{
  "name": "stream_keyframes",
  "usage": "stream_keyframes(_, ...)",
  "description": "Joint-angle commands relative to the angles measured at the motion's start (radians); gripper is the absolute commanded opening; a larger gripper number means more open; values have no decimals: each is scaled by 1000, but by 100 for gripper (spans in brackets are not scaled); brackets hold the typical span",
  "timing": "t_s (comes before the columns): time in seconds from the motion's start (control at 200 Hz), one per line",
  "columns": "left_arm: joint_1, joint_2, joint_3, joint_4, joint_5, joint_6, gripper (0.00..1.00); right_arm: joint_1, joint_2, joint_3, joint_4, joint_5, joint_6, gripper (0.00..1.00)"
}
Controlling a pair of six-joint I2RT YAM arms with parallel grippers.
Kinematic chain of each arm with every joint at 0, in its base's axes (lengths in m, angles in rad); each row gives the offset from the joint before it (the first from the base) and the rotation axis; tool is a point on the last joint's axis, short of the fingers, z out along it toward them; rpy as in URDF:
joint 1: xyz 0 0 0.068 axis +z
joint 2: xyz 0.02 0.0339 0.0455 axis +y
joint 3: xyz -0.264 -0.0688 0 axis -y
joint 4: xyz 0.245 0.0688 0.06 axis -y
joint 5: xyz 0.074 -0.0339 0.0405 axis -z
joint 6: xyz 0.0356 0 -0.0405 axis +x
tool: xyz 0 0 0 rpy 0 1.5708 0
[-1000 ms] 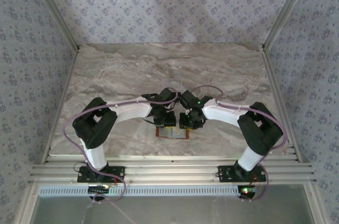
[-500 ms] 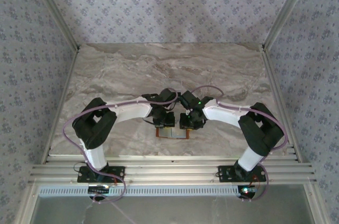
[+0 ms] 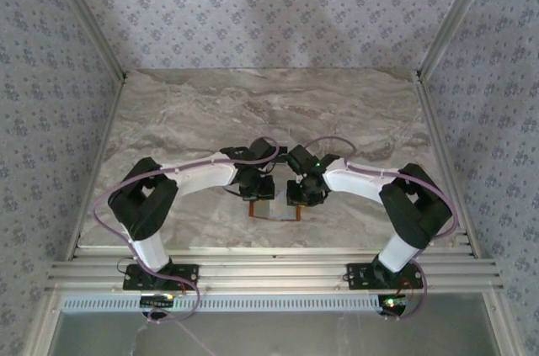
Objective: Take the credit cards out of the card holder
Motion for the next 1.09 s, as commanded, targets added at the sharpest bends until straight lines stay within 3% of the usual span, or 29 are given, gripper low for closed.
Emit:
stream_keyframes(0.0, 15, -63, -36, 83, 65, -42, 19, 2, -3, -20, -33, 13, -1, 25)
stream_keyframes(0.155, 40, -66, -102, 218, 157, -103, 20, 2, 0, -17, -34, 9, -1, 24)
stream_keyframes(0.565, 83, -66, -271, 469, 229, -178, 22, 2, 1, -10, -49, 9, -7, 24)
stream_keyframes(1.089, 90, -42, -313, 527, 258, -173, 19, 1, 8, -12, -41, 6, -3, 24)
